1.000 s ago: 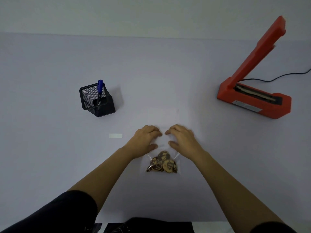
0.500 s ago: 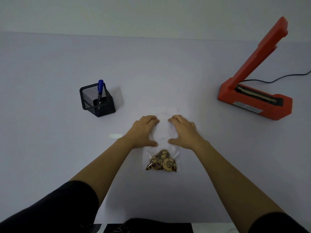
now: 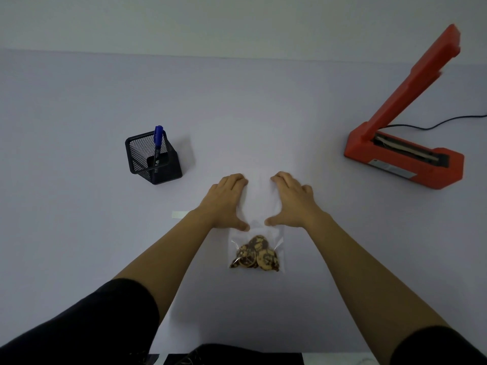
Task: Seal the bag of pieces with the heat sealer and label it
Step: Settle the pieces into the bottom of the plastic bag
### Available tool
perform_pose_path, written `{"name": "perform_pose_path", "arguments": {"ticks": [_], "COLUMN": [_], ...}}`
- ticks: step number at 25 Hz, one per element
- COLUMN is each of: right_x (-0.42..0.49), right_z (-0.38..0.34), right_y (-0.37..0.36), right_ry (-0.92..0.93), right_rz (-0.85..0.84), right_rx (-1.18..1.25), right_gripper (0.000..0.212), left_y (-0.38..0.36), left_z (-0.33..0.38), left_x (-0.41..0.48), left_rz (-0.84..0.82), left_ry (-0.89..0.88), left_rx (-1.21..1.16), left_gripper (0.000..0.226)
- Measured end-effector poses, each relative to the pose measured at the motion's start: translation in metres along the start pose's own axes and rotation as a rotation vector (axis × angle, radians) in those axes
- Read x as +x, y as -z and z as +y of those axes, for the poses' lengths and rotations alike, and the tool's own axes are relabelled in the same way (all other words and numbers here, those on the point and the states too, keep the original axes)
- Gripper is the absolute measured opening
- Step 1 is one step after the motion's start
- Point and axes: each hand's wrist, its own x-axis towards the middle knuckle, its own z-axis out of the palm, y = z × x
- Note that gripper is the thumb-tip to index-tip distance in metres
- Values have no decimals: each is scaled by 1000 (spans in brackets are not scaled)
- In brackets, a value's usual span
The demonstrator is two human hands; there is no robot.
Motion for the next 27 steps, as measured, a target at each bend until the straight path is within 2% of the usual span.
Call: {"name": "perform_pose_path", "arguments": {"ticks": [11,18,27], "right_x": [-2,-3,-5], "right_z": [5,6,5], "right_y": [2,0,-1], "right_ry": [-32,-81,-74], "right_rz": [21,21,38], "right_rx": [-49,-11,3], "right_gripper": [120,130,129], "left_y": [8,7,5], "left_z": [3,5,4], "left_x": [4,3,2], "left_rz": [-15,-32,-49], "left_ry": [51,83,100], "left_rx": [102,55,19], "left_gripper": [129,131,133]}}
